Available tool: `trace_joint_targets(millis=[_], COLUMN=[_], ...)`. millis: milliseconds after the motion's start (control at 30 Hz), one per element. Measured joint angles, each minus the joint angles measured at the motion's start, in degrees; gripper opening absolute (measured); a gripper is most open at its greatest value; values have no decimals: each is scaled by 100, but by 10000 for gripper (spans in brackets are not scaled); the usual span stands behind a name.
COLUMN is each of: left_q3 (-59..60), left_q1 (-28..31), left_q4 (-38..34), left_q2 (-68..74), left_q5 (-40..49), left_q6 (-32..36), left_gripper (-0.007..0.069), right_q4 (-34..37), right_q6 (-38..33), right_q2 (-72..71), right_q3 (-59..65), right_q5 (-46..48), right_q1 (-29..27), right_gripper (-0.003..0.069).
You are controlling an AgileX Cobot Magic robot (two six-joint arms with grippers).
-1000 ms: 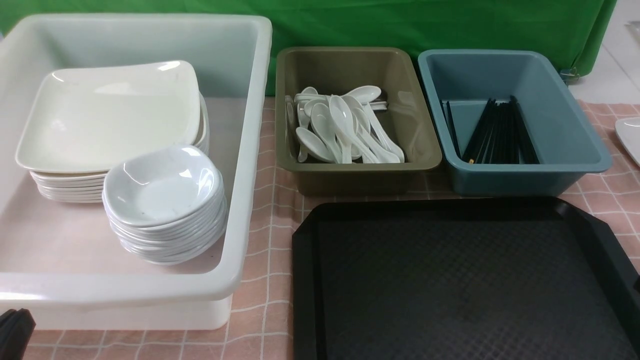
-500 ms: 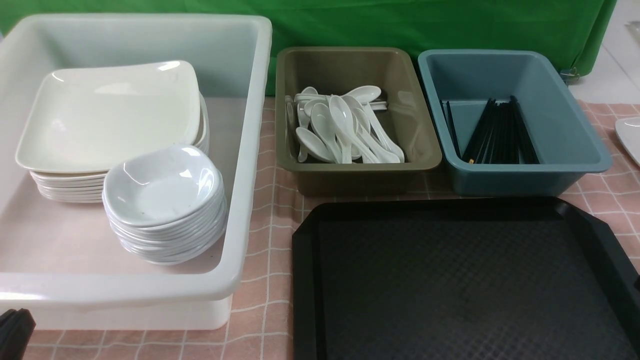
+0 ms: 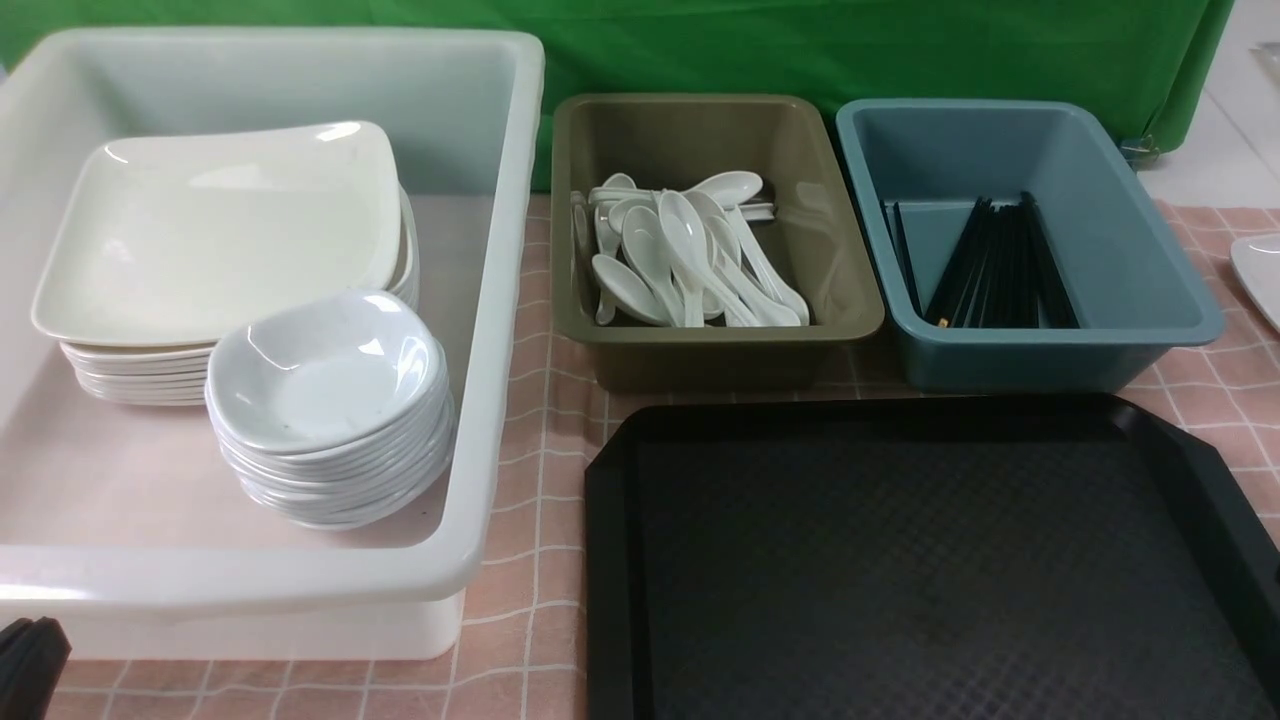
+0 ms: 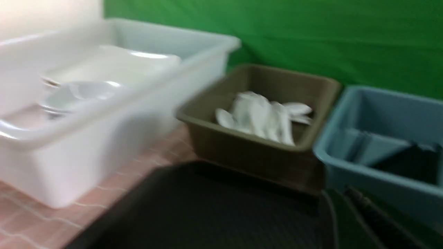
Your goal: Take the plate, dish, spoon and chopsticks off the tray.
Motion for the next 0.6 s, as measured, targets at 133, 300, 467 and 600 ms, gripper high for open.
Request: trace_joint_targets(millis=[133, 300, 467, 600], left_q3=[0, 0, 0, 0], left_q1=[0, 0, 0, 0], left_q4=[0, 0, 0, 0], left_q2=[0, 0, 0, 0], left_q5=[0, 0, 0, 0], left_q6=[0, 0, 0, 0], left_gripper=[22, 22, 22, 22], right_q4=[16, 20, 20, 26], right_q6=[182, 188, 194, 199], right_q2=[-425, -1033, -1274, -1492], right_q3=[620, 1369, 1769, 1769], right_q5=[17, 29, 77, 185], right_q1=[-1034, -2064, -2445, -2534], right_gripper=[92, 102, 113, 122])
